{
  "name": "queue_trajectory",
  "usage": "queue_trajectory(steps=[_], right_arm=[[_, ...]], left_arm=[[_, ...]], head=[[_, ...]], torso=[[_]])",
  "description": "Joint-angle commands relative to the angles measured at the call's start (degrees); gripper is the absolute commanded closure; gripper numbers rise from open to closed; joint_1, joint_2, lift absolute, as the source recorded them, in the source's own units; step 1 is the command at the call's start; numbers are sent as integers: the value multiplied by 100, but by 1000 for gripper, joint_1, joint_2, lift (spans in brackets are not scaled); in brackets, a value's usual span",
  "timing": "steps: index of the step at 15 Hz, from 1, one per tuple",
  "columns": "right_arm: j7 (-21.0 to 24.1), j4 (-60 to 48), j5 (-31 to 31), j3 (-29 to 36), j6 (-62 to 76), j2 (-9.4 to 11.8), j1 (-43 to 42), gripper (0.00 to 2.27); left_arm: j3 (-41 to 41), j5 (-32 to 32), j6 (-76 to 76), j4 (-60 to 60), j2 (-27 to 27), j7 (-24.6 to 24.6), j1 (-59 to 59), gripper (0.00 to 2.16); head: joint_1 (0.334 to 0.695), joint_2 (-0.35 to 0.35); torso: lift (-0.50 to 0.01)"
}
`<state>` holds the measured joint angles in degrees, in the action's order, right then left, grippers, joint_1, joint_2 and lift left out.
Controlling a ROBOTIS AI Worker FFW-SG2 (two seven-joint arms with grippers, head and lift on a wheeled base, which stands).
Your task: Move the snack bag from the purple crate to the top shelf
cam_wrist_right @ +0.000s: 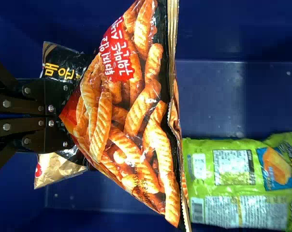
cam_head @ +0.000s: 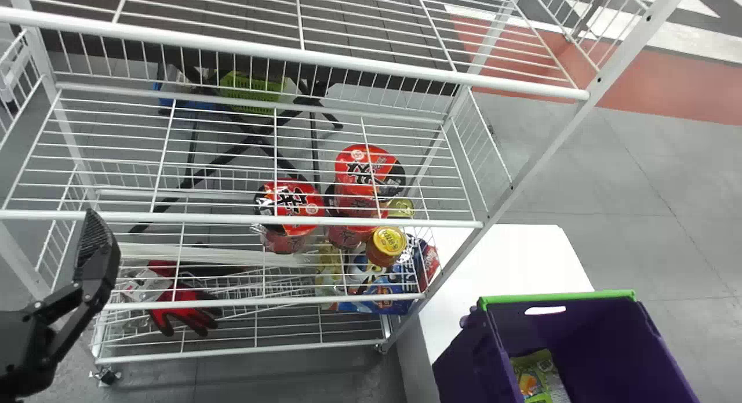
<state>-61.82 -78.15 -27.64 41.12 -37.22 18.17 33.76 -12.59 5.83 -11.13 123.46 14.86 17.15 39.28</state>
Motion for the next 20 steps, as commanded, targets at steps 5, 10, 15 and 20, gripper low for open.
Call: queue_trajectory(steps=[5, 10, 15, 20], right_arm=[[-217, -306, -92, 151, -335, 28, -63, 1605], [-357, -508, -92, 221, -493, 37, -63, 1605], [-427, -623, -110, 300, -546, 11, -63, 1605], [-471, -693, -110, 336, -581, 11, -63, 1605]], left_arm=[[-6, -47, -15, 12, 0, 42, 27, 107], [2, -73, 2, 73, -9, 69, 36, 107], [-6, -99, 2, 126, -9, 69, 80, 107], [11, -99, 2, 275, -9, 69, 142, 107]], head=[[695, -350], [695, -350], [695, -350], [695, -350]], torso=[[-301], [-281], [-261], [-242]])
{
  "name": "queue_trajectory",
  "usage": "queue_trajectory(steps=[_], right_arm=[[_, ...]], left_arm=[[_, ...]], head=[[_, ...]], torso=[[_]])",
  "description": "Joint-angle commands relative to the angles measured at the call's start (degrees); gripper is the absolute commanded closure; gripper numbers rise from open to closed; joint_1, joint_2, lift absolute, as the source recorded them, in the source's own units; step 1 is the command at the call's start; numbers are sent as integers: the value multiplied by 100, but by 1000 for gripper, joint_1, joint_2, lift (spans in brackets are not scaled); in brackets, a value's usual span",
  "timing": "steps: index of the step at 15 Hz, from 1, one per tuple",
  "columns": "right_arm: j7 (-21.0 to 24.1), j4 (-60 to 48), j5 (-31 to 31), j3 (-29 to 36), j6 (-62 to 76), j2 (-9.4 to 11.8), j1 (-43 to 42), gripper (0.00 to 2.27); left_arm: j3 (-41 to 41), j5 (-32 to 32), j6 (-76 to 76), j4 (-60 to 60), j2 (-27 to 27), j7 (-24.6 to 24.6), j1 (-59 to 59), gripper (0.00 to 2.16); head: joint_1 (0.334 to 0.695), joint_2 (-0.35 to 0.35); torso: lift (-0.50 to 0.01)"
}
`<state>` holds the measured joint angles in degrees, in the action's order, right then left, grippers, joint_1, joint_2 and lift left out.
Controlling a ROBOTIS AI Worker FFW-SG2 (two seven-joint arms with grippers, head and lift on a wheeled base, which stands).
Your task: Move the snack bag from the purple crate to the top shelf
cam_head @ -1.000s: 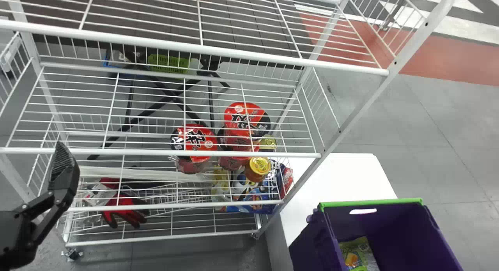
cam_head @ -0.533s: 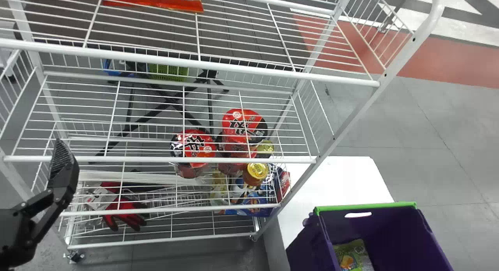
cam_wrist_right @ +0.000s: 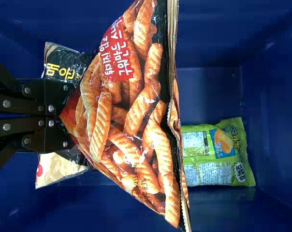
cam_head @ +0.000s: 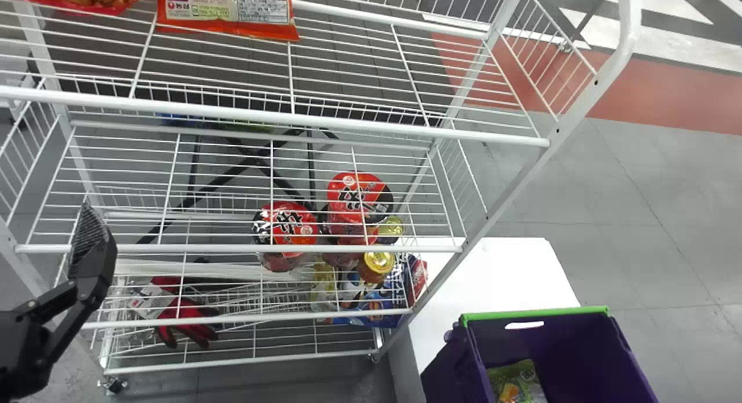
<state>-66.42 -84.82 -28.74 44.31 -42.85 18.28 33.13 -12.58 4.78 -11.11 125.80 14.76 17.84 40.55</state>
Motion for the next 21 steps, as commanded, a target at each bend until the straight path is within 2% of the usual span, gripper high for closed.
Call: queue_trajectory(steps=[1, 13, 21], right_arm=[[-116, -79, 18, 60, -53, 0, 0, 1605], [-468, -606, 26, 359, -492, 0, 0, 1605], [-512, -764, 35, 359, -562, -44, -26, 1605]], left_arm=[[28, 5, 35, 59, 0, 0, 32, 107], [36, 23, 352, 200, 0, -79, 15, 107], [54, 102, 562, 243, 0, -114, -3, 110]], head=[[695, -350], [695, -350], [695, -350]], torso=[[-237], [-190], [-158]])
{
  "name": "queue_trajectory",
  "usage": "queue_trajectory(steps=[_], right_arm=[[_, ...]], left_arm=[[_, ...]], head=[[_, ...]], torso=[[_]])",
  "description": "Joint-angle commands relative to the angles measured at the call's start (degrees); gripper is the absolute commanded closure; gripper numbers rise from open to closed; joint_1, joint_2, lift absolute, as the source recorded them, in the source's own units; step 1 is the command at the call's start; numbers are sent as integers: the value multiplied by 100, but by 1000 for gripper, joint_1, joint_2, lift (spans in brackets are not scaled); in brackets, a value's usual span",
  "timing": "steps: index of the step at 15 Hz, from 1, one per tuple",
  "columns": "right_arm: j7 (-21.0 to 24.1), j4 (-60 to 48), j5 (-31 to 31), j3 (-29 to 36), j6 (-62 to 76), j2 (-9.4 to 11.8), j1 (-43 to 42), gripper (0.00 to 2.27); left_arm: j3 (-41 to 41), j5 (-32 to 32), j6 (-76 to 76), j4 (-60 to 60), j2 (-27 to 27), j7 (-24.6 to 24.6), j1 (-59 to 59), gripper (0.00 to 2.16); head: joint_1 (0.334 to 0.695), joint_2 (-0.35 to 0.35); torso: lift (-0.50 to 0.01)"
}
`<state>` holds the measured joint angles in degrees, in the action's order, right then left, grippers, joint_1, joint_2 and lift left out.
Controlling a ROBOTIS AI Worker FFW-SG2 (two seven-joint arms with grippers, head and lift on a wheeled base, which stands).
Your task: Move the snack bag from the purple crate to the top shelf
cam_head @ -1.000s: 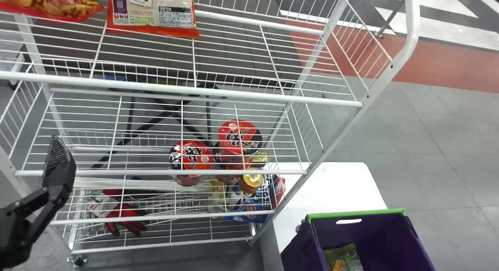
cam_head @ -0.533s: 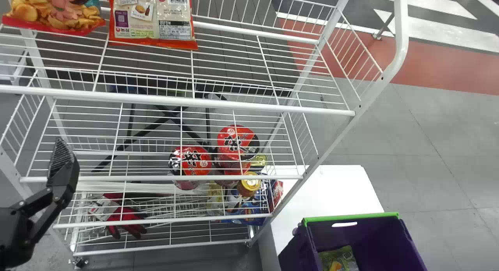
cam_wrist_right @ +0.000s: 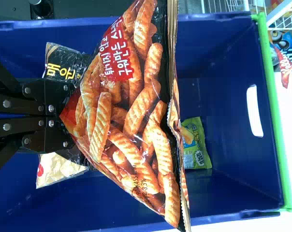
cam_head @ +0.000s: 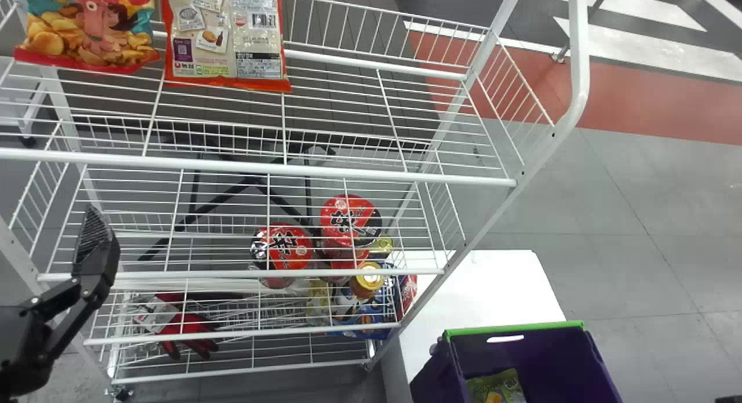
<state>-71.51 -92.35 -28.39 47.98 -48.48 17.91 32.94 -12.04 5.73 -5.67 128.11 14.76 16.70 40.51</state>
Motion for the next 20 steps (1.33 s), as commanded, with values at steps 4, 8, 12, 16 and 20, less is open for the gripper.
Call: queue_trajectory(steps=[4, 8, 12, 16, 20], right_arm=[[-13, -55, 0, -16, 0, -24, -7, 1605], [-13, -99, 9, -25, 0, -68, -7, 1605], [-13, -222, -18, -52, -88, -103, -7, 1605], [5, -283, -27, -78, -88, -112, -16, 1605], [5, -362, -44, -78, -106, -174, -60, 1605]], left_arm=[[-9, -1, 18, 48, 0, 0, 18, 110], [-9, -1, 18, 39, 0, 0, 27, 110], [-9, -1, 18, 30, -9, 0, 27, 110], [0, 16, 18, 39, 0, 0, 18, 107], [18, 25, 36, 30, 0, -8, -9, 103]], head=[[695, -350], [695, -350], [695, -350], [695, -350], [695, -350]], torso=[[-142], [-126], [-110], [-94], [-78]])
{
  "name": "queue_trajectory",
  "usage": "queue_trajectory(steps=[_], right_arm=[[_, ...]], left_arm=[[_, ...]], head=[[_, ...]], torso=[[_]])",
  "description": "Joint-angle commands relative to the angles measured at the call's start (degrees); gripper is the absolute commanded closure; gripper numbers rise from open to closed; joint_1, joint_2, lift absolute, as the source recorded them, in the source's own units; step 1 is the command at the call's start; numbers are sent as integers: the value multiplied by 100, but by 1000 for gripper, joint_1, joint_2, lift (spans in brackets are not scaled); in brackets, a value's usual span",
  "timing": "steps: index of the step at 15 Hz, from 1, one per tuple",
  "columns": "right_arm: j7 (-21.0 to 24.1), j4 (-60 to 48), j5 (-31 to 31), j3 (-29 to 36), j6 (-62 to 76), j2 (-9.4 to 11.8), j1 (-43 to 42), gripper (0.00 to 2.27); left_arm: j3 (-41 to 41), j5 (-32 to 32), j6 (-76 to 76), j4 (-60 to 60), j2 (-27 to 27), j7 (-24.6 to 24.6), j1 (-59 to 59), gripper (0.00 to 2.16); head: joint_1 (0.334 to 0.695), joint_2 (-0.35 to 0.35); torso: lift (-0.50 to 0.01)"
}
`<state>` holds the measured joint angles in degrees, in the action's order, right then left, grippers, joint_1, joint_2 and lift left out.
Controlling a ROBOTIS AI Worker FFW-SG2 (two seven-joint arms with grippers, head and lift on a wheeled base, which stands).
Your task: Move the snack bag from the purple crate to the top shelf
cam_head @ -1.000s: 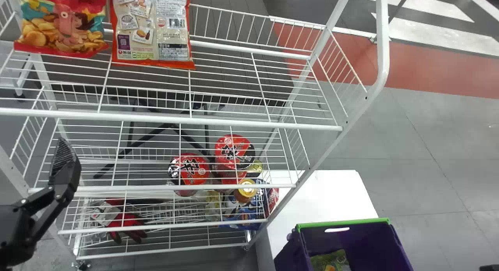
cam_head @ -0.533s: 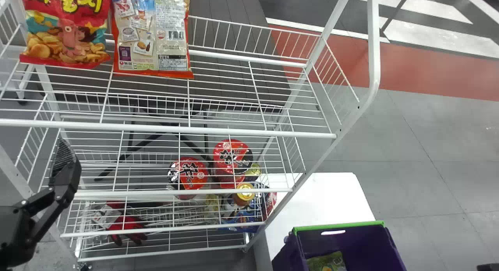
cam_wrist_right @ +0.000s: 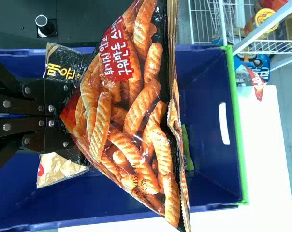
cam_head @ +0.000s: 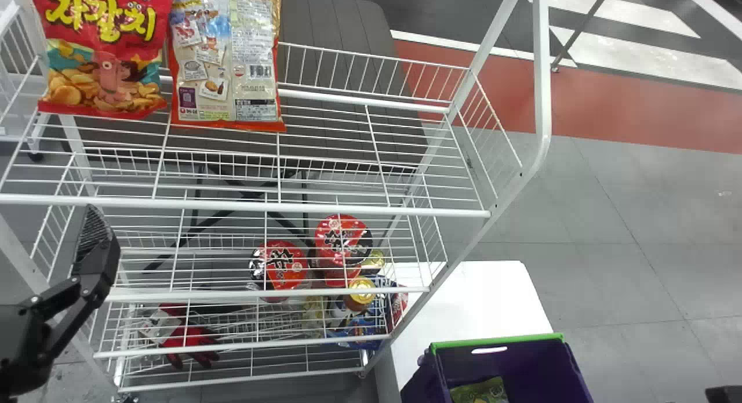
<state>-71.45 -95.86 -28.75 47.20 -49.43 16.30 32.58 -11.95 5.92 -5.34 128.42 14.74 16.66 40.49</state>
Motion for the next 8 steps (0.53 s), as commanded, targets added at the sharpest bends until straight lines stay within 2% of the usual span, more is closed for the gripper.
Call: queue_trajectory(steps=[1, 8], right_arm=[[-1, -12, -26, -17, -10, -21, -23, 1605], [8, -381, -61, 35, -28, -171, -41, 1605]], left_arm=[[17, 5, 3, -1, 2, -5, -14, 107], [44, -4, 74, 61, 2, -5, -14, 107]], head=[[695, -350], [695, -350]], torso=[[-74], [-46]])
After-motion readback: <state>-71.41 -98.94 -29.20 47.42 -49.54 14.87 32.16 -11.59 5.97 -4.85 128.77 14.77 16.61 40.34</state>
